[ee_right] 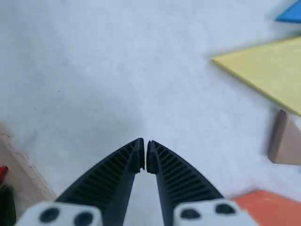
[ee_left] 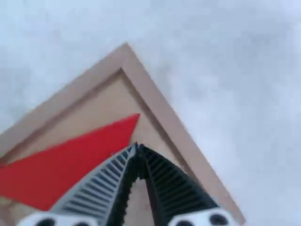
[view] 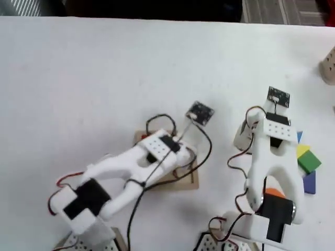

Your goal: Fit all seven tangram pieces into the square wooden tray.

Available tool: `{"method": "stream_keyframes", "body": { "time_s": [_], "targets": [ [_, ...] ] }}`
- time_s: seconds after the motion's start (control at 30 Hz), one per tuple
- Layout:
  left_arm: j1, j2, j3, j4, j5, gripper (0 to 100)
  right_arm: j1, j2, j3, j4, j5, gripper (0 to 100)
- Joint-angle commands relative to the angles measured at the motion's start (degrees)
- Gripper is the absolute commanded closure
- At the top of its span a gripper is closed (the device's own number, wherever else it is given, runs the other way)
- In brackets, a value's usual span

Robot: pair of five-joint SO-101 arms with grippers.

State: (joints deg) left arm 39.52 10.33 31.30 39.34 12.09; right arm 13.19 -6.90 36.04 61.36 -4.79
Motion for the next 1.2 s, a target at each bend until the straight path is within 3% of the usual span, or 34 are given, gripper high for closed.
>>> {"method": "stream_keyframes", "body": {
  "time_s": [0.0,0.37,0.6,0.73,0.9,1.17],
  "targets": [
    [-0.92,4.26,-6.95,-0.88,0.7,98,0.66,-0.4,-2.64,0.04,0.7,97.8],
    [-0.84,4.09,-13.71,-0.7,0.88,98,0.31,-0.13,-2.64,0.04,0.79,97.8],
    [-1.01,-16.66,-5.98,8.79,0.35,98,0.31,-0.04,-2.64,0.04,2.64,97.8],
    [-4.79,-26.86,5.8,8.35,0.35,98,0.57,0.04,-2.64,0.04,2.64,97.8],
    [-11.56,-23.87,15.03,3.34,-2.02,98,0.4,0.04,-2.64,0.04,2.64,97.8],
    [-7.25,-16.31,16.09,0.79,-4.04,98,0.57,0.04,-2.55,0.04,2.64,97.8]
  ]
}}
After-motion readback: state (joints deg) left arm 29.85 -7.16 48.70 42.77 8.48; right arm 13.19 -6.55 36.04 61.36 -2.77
